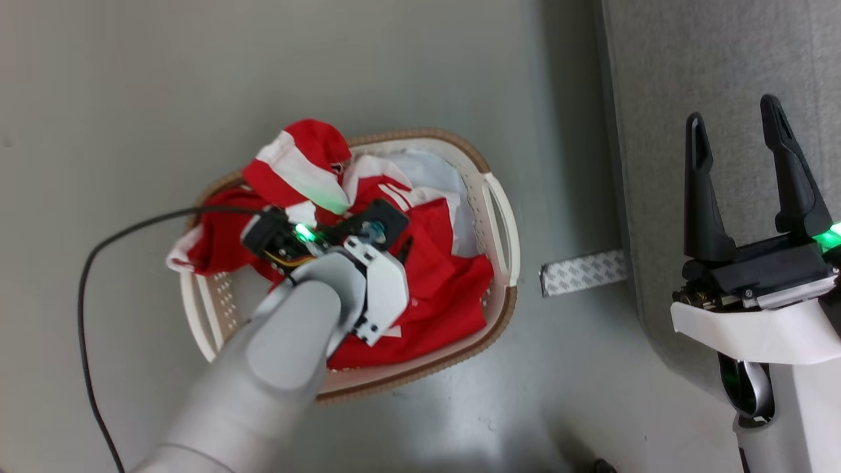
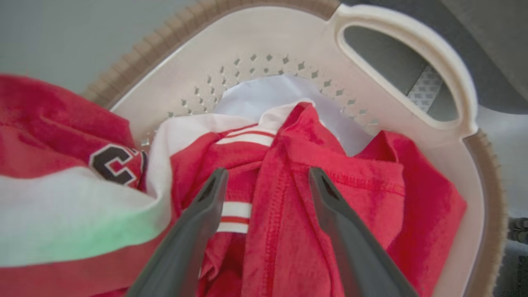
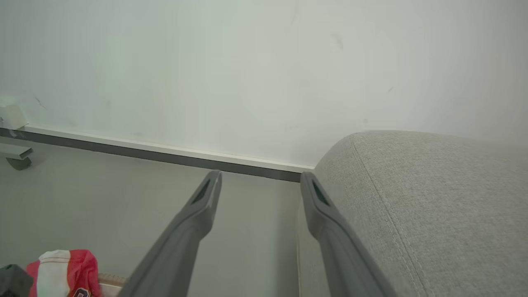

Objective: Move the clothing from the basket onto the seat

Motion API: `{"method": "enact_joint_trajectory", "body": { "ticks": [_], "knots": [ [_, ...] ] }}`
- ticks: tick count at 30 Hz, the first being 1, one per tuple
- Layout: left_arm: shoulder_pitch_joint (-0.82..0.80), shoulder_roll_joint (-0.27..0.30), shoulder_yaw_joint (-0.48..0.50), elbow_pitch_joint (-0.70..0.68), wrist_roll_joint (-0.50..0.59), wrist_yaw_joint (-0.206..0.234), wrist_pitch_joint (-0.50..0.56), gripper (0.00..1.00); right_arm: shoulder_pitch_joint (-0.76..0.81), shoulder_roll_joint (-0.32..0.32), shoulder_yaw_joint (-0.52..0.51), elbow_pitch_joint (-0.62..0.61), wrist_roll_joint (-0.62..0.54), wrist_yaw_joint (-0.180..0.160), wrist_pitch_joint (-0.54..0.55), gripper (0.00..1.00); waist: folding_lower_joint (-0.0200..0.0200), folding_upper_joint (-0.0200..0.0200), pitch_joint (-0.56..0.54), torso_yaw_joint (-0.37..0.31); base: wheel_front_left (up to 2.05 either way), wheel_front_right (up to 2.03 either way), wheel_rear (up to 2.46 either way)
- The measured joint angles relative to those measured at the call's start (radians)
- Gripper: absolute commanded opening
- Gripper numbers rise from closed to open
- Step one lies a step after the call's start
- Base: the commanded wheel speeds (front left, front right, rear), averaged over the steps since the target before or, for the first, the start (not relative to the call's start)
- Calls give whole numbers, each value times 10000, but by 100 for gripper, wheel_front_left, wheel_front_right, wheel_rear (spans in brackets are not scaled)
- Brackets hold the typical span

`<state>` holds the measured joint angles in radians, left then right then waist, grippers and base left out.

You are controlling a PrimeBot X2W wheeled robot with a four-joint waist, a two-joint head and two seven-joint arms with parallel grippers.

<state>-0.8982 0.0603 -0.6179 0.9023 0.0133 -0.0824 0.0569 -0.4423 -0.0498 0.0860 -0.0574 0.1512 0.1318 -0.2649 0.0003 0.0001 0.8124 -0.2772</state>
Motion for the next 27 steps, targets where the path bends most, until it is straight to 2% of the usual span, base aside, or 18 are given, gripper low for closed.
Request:
{"method": "enact_joint_trajectory", "body": {
  "ticks": [8,13,14,16,21,27],
  "knots": [
    [-969,69,-391,1298,426,46,662,100,-74,8,215,-435,-94,0,0,100,-1,0,1090,-234,0,0,0],
    [-1270,38,-500,1985,408,-6,589,100,-58,4,186,-681,-291,0,0,100,-1,0,1499,-337,0,0,0],
    [-1298,13,-585,2109,407,-23,550,89,-43,4,159,-709,-313,0,0,100,-2,0,1516,-330,0,0,0],
    [-1353,-21,-660,2278,368,-121,362,0,-21,4,107,-744,-357,0,0,100,-2,-1,1525,-304,0,0,0],
    [-1349,-75,-529,2290,-199,-224,-433,0,-2,4,36,-591,-408,0,0,100,-1,0,1424,-132,0,0,0],
    [-556,-96,-608,1576,-1216,-332,-1411,0,208,13,21,-48,-562,0,0,100,-2,0,449,185,0,0,0]
  ]
}}
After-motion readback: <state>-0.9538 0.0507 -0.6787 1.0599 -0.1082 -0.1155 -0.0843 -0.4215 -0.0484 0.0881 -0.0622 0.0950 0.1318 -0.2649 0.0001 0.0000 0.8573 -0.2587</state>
